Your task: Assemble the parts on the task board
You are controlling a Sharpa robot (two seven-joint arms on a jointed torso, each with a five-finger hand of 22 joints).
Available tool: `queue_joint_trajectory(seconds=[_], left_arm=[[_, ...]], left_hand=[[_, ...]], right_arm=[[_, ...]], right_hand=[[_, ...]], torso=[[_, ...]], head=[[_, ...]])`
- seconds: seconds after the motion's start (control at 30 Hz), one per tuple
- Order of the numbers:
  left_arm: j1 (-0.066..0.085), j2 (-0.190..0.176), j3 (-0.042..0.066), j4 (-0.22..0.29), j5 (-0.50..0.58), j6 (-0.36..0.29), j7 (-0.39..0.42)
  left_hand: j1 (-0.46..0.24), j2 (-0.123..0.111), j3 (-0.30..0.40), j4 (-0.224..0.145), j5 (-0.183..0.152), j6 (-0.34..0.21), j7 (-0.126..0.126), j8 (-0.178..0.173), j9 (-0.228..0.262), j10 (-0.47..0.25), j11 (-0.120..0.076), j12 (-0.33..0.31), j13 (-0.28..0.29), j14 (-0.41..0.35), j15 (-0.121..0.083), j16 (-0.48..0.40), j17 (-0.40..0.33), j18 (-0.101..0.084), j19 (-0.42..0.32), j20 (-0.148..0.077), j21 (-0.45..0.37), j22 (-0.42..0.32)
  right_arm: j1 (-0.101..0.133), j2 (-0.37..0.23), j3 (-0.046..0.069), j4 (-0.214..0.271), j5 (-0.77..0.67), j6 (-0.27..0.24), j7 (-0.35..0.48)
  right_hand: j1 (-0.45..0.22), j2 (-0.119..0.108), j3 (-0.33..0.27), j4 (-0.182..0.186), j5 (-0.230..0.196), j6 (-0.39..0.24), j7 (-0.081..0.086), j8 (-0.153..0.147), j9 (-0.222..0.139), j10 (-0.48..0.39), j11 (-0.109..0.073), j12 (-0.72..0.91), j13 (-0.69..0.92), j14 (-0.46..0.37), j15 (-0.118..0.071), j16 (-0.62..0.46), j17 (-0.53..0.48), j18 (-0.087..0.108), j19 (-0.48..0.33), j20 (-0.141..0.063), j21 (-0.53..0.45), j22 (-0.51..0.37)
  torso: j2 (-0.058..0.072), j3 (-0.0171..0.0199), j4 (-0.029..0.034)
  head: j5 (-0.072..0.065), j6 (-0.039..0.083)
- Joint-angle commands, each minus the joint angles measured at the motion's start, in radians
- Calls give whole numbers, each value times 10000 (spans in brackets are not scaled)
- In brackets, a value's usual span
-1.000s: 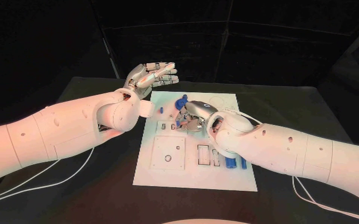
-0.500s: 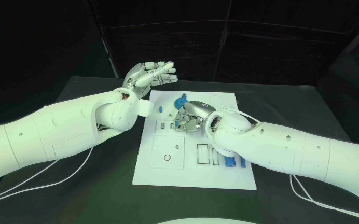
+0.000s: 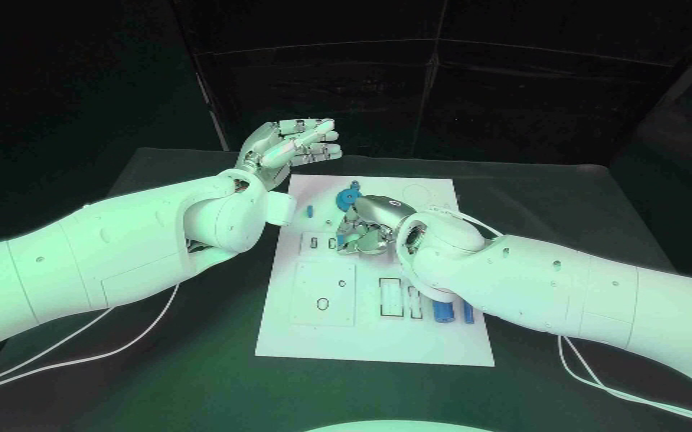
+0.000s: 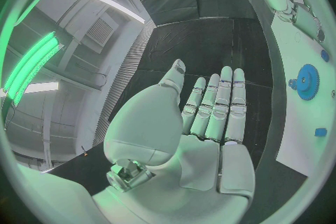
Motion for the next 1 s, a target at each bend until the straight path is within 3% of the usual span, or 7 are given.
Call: queue_joint_trajectory(seconds=[0.03,0.27,1.0], left_arm=[[17,-5,9,16,-10,21,115],[17,-5,9,12,-9,35,112],[17,-7,9,-4,-9,37,114]], left_hand=[[56,74,-5,-55,30,31,376,-27,-1,37,-44,4,-9,81,-3,-31,-10,77,82,-12,-23,2],[54,75,-5,-55,30,32,376,-27,-1,37,-43,4,-10,81,-3,-32,-10,77,83,-13,-23,2],[16,116,-2,-36,30,32,384,-29,-2,33,-38,0,-12,86,-2,-38,-12,74,98,-15,-25,2]], right_arm=[[-57,-30,-63,-30,-76,563,-422],[-58,-24,-64,-36,-235,344,-646],[-58,41,-66,-62,-220,-13,-684]], right_hand=[[-152,-76,-17,79,113,-127,50,-66,-5,43,-3,-80,34,797,22,-31,1519,-46,-29,47,-35,-1],[-331,-290,-47,165,478,-403,151,-222,-21,-65,79,-190,-60,794,85,-41,1507,-38,-55,99,-63,-44],[-531,-448,-112,322,358,-694,262,-378,-9,-118,190,-211,-85,793,184,-44,1510,-35,-73,192,-81,-65]], torso=[[1,-2,-1],[0,-1,8],[5,-3,2]], head=[[2,-31],[1,-15],[-5,-2]])
